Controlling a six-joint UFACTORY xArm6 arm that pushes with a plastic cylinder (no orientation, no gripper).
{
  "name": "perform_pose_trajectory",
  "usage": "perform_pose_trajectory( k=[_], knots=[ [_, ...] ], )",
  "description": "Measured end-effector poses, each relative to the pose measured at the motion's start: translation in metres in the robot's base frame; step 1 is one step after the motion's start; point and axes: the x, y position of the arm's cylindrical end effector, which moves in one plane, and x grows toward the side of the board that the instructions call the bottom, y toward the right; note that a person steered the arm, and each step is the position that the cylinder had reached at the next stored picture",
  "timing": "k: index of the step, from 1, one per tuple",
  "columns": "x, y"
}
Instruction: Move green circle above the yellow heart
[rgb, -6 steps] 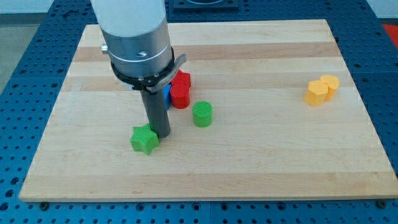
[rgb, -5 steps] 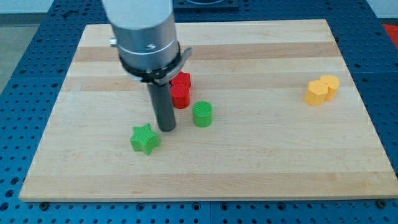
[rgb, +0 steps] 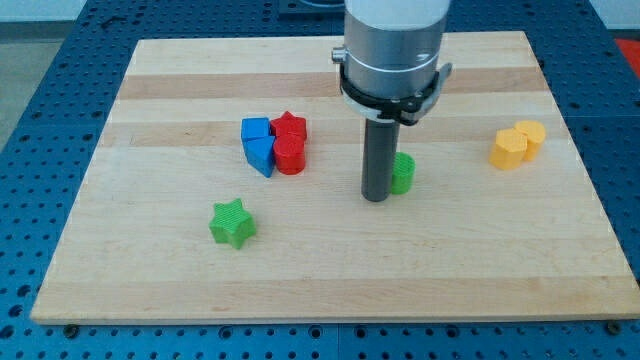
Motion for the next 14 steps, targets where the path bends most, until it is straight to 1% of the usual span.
perform_pose_trajectory(
  k=[1, 2, 4, 5, 6, 8, 9, 10, 12, 14],
  knots=[
    [0.000, 0.029],
    [-0.011, 0.041],
    [-0.061, 0.050],
    [-0.064, 0.061],
    [-0.064, 0.054],
    [-0.065, 0.017],
    [-0.077, 0.011],
    [-0.093, 0.016],
    [-0.096, 0.078],
    [-0.112, 0.066]
  ],
)
